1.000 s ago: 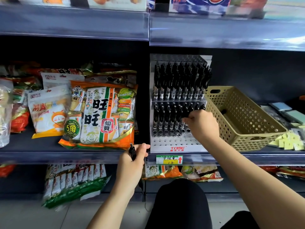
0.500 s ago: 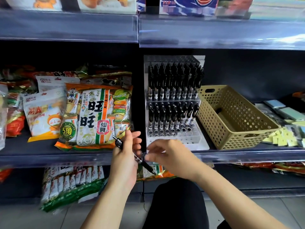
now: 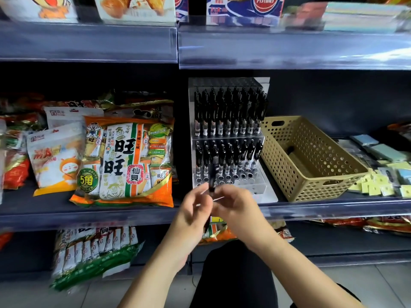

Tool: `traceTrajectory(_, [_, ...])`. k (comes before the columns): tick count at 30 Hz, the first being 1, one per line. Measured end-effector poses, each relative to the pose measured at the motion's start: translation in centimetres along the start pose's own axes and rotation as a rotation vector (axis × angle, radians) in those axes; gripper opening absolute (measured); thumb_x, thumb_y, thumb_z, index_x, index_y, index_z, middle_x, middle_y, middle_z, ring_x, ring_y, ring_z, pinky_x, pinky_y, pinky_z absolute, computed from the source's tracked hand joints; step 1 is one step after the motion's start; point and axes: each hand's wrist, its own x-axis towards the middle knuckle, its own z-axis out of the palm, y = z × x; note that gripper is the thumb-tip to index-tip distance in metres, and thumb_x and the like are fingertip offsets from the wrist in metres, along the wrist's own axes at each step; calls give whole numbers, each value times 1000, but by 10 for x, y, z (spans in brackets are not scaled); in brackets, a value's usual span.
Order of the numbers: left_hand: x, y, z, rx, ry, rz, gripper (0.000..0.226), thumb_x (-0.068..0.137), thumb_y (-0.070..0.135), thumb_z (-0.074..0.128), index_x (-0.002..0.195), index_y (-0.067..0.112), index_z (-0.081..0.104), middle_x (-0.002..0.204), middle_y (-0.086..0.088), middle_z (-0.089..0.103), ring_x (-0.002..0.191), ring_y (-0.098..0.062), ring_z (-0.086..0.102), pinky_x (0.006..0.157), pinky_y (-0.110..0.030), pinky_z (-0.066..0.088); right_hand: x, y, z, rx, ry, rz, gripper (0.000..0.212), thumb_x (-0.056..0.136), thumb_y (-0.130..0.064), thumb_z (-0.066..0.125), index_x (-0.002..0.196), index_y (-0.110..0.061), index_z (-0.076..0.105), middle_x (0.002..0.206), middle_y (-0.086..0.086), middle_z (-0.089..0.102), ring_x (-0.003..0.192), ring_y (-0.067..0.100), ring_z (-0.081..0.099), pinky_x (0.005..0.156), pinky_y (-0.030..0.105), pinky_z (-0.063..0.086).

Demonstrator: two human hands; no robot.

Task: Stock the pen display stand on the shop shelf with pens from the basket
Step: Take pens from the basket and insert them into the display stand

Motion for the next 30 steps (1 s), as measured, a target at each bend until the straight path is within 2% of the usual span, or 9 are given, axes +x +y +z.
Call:
traceTrajectory(3, [-4, -3, 5, 190, -41, 22, 13, 87, 46, 51, 100, 47, 51, 89, 45, 60, 88, 24, 54, 72, -1, 40, 1, -1, -11, 372, 101, 176, 15, 83, 4, 62, 71, -4, 58, 77, 13, 59, 65, 18, 58, 59, 25, 52])
traceTrajectory(6, [-2, -7, 8, 338, 11, 109, 21, 96, 27, 48, 92, 42, 61, 88, 21, 70, 85, 4, 64, 72, -11, 47, -1, 0, -17, 410, 118, 230, 10, 82, 2, 63, 75, -2, 58, 81, 12, 61, 71, 22, 58, 59, 24, 52])
traceTrajectory(10, [3, -13, 7, 374, 46, 104, 20, 96, 22, 50, 92, 25, 68, 79, 7, 71, 79, -13, 64, 69, -21, 48, -3, 3, -25, 400, 243, 250, 11, 81, -2, 66, 90, -7, 62, 76, 4, 67, 65, 11, 62, 62, 24, 49])
traceTrajectory(15, [5, -19, 7, 435, 44, 108, 17, 94, 24, 53, 93, 22, 70, 77, 9, 71, 77, -6, 65, 76, -30, 51, -5, 2, -37, 458, 317, 199, 10, 84, 1, 59, 77, -5, 61, 63, -1, 66, 58, 10, 63, 55, 19, 52])
traceTrajectory(18, [7, -20, 11, 464, 49, 119, 15, 93, 28, 55, 98, 27, 69, 81, 8, 71, 77, -7, 64, 75, -34, 52, -5, 0, -41, 436, 298, 190, 6, 84, -2, 61, 78, -3, 61, 67, 4, 64, 61, 14, 64, 58, 20, 54])
traceTrajectory(22, [14, -23, 10, 574, 111, 158, 47, 89, 37, 59, 133, 29, 49, 126, 18, 49, 115, 1, 46, 100, -21, 39, 4, -10, -64, 321, 359, 68, 4, 84, -3, 61, 80, -3, 62, 72, 9, 67, 68, 17, 66, 68, 26, 57])
traceTrajectory(25, [22, -23, 1, 748, 247, 270, 49, 91, 34, 56, 137, 22, 45, 128, 18, 40, 119, 4, 32, 101, -13, 23, 16, -24, -85, 91, 472, -50, 2, 86, -3, 61, 86, -3, 63, 79, 12, 68, 71, 15, 67, 70, 24, 57])
traceTrajectory(27, [29, -24, -6, 851, 288, 297, 47, 92, 29, 56, 137, 17, 47, 133, 10, 45, 122, -2, 35, 99, -12, 20, 28, -30, -95, -98, 535, -112, 2, 88, -6, 61, 88, -7, 63, 82, 11, 69, 71, 12, 68, 71, 24, 58])
traceTrajectory(30, [38, -25, -12, 930, 295, 291, 46, 93, 25, 55, 137, 12, 48, 136, 2, 48, 125, -13, 42, 99, -13, 22, 45, -27, -101, -311, 574, -159, 3, 87, -13, 64, 89, -12, 64, 81, 5, 70, 77, 20, 69, 77, 42, 57])
